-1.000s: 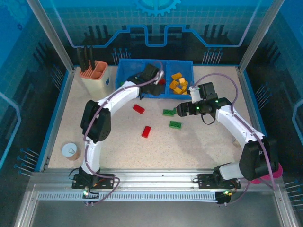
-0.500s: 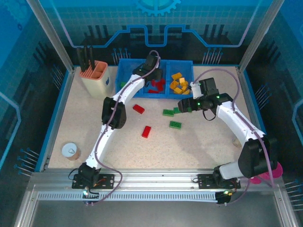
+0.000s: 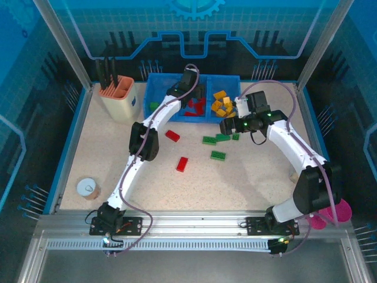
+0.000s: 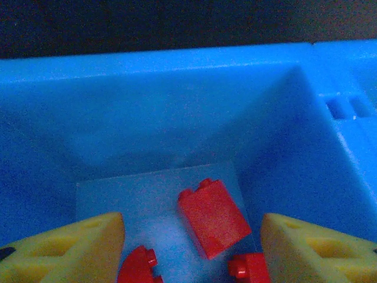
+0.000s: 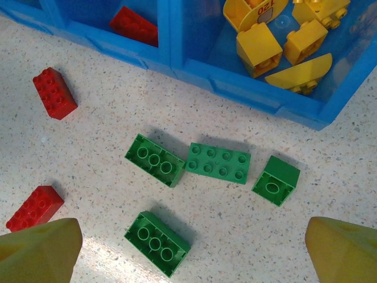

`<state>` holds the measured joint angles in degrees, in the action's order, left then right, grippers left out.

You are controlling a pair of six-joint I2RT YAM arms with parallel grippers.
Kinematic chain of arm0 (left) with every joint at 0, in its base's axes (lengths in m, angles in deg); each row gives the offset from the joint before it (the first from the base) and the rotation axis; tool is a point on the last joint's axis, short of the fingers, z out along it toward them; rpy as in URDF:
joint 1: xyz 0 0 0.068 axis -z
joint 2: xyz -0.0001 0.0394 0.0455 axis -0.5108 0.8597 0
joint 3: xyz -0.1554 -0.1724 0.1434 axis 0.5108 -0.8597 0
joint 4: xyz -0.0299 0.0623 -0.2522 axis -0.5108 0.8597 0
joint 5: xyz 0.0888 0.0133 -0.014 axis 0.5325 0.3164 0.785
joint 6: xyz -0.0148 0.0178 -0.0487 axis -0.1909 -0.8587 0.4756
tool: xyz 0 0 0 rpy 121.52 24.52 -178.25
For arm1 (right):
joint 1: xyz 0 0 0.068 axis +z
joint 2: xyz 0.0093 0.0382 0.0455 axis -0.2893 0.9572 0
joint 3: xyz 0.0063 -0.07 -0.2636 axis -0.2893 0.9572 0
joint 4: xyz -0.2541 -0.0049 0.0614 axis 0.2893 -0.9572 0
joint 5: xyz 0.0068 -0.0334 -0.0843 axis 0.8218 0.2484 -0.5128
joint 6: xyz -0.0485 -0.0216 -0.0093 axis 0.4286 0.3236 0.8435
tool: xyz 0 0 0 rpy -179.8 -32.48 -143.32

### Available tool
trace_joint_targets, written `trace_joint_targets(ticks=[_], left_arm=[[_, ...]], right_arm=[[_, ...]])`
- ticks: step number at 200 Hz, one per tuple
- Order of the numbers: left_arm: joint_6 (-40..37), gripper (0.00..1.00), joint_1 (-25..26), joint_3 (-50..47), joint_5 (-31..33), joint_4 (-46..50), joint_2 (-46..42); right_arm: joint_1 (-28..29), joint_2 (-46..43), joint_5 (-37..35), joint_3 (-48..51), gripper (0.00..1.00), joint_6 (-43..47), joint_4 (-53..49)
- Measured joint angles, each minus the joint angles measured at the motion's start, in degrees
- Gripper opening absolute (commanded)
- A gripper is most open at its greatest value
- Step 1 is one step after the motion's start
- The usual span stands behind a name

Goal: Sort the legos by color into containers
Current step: Place the lego in the container, then pick up the lego from the center of the table.

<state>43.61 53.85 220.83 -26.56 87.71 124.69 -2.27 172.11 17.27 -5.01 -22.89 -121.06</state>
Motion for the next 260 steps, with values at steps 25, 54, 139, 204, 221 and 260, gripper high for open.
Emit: trace_joint_targets(ticks=[25, 54, 139, 204, 221, 260], left_arm=[[-1.8, 0.64, 0.1, -3.8, 0.0, -0.2, -2.8], [-3.0, 0.68, 0.7, -18.0, 0.5, 0.3, -15.5], [14.6, 0.77, 2.4, -57.2, 1.8, 6.5, -55.3], [31.9, 0.8, 2.6, -62.8, 1.0, 14.3, -49.5], [35.1, 0.8, 2.6, -63.2, 0.2, 14.0, -48.3], [43.1, 0.79, 2.6, -63.5, -1.1, 13.4, -44.8]], right_arm=[[0.1, 0.4, 0.1, 0.0, 0.99, 0.0, 0.0], [0.3, 0.9, 0.2, 0.0, 0.99, 0.0, 0.1], [1.1, 1.9, 2.0, -0.4, 1.0, 0.9, 0.4], [1.2, -1.2, 2.1, 2.4, 1.0, 1.1, 0.7], [1.2, -1.4, 2.0, 3.0, 1.0, 1.3, 0.7], [1.2, -2.4, 2.0, 4.1, 1.0, 1.6, 1.1]])
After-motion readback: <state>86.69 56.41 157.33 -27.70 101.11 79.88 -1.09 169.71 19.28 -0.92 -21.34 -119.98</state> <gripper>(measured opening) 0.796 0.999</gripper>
